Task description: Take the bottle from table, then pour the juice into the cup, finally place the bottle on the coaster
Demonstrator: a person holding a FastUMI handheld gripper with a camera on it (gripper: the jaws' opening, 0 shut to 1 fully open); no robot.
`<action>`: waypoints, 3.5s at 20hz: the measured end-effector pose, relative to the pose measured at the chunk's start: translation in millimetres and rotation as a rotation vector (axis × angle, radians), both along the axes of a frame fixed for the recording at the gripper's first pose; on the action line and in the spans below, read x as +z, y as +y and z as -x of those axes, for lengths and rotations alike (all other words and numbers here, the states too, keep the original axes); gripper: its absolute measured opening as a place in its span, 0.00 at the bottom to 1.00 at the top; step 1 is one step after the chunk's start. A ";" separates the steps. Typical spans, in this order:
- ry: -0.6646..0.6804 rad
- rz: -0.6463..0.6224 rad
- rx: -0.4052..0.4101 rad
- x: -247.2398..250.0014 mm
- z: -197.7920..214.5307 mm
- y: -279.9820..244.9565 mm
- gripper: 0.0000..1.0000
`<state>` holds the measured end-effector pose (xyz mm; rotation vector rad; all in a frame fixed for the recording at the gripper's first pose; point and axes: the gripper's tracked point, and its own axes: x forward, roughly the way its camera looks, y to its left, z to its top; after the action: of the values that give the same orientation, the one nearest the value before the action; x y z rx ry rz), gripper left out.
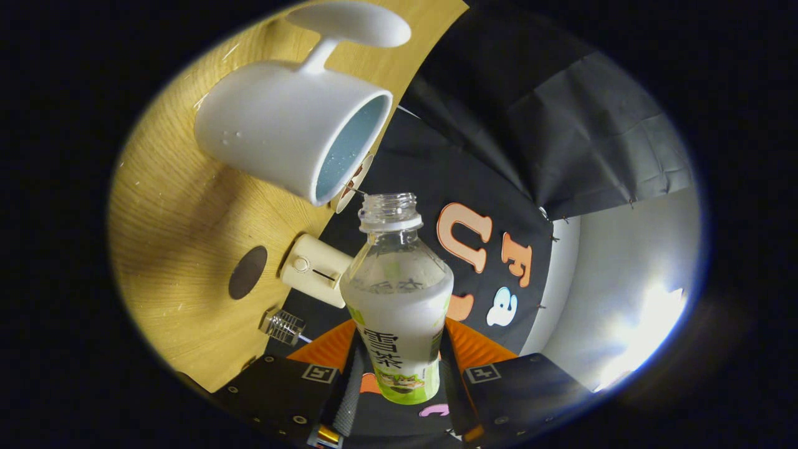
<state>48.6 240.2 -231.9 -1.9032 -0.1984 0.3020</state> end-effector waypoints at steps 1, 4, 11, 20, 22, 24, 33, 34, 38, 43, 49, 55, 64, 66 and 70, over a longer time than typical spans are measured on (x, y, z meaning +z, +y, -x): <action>0.033 -0.046 -0.043 -5.1 -0.3 -5.6 0.60; 0.177 -0.245 -0.165 -21.4 3.1 -16.4 0.60; 0.404 -0.692 -0.423 -46.0 -14.0 -32.5 0.60; 0.490 -1.257 -0.617 -61.2 -68.8 -48.9 0.60; 0.519 -1.389 -0.636 -64.0 -82.4 -49.8 0.60; 0.528 -1.480 -0.649 -68.8 -94.5 -53.4 0.60; 0.617 -1.674 -0.748 -110.1 -114.9 -54.2 0.60; 0.622 -1.692 -0.755 -113.5 -116.5 -51.4 0.61; 0.641 -1.736 -0.777 -124.0 -115.9 -49.1 0.61; 0.666 -1.805 -0.793 -125.7 -116.3 -52.3 0.64; 0.699 -1.852 -0.793 -102.6 -106.0 -59.5 0.83; 0.590 -1.890 -0.673 -18.7 -90.0 -79.2 0.92; 0.445 -1.869 -0.536 118.1 -37.1 -100.4 0.94; 0.422 -1.879 -0.529 143.1 -29.3 -103.2 0.94; 0.334 -1.871 -0.553 180.8 -20.3 -118.2 0.94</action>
<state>68.9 122.0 -51.1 0.0028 0.2428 -0.0283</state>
